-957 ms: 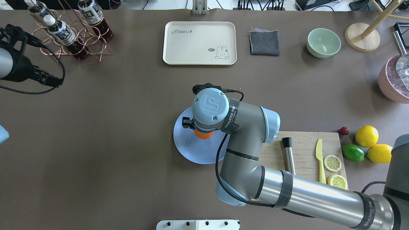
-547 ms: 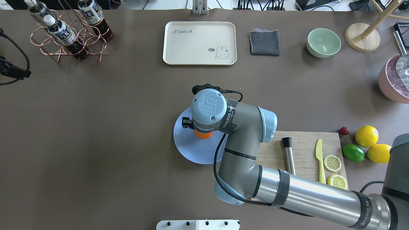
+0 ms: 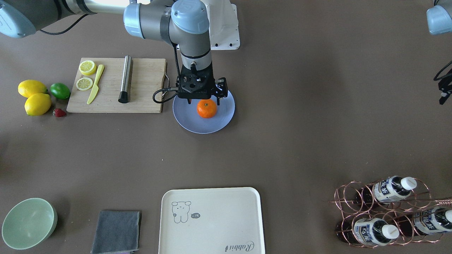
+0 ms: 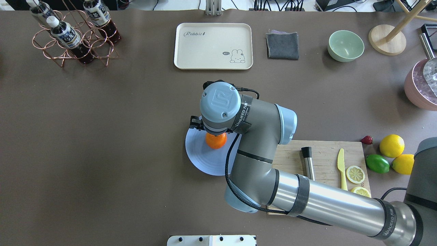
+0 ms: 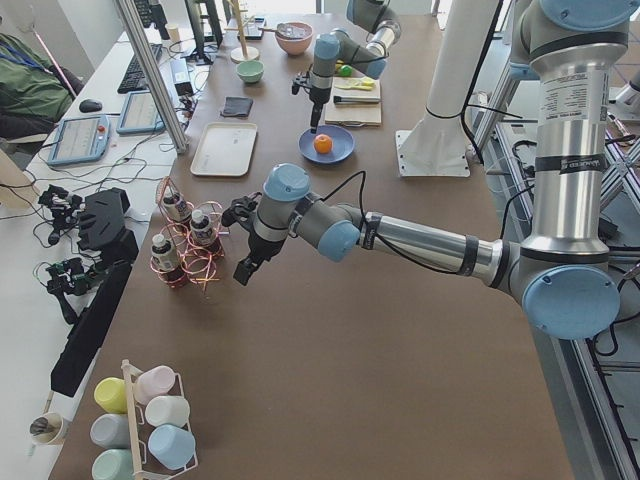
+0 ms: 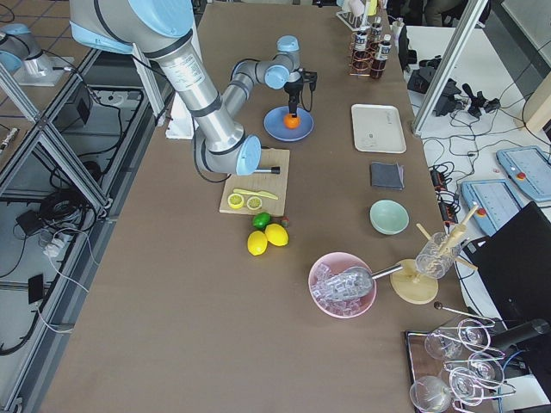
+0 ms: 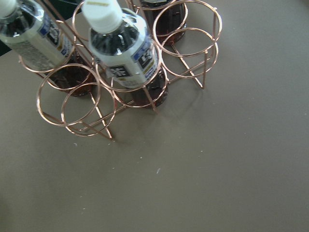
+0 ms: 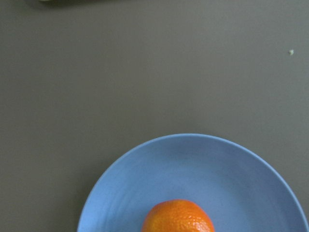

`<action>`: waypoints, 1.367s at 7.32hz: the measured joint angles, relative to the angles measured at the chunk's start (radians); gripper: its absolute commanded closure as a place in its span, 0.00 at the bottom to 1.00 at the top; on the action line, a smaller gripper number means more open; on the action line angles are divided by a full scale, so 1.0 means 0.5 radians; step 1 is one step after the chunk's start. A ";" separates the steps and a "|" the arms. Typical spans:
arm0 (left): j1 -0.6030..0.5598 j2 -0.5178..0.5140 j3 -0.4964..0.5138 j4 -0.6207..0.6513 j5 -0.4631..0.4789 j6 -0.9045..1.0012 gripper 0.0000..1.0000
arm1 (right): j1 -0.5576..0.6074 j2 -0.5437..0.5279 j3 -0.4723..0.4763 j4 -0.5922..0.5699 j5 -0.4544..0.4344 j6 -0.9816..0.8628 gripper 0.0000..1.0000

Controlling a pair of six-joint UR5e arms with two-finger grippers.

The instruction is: Pick orange to plate

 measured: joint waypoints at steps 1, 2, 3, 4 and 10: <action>-0.095 0.073 0.002 0.001 -0.011 0.122 0.02 | 0.225 -0.098 0.187 -0.153 0.181 -0.170 0.00; -0.181 0.136 0.003 0.005 -0.065 0.202 0.02 | 0.467 -0.265 0.349 -0.245 0.347 -0.430 0.00; -0.254 0.172 0.001 0.039 -0.163 0.235 0.02 | 0.726 -0.487 0.459 -0.281 0.516 -0.768 0.00; -0.303 0.175 -0.016 0.142 -0.244 0.245 0.02 | 0.959 -0.736 0.530 -0.292 0.646 -1.149 0.00; -0.334 0.089 0.093 0.474 -0.453 0.229 0.02 | 2.038 -1.535 0.181 -0.302 0.910 -2.879 0.00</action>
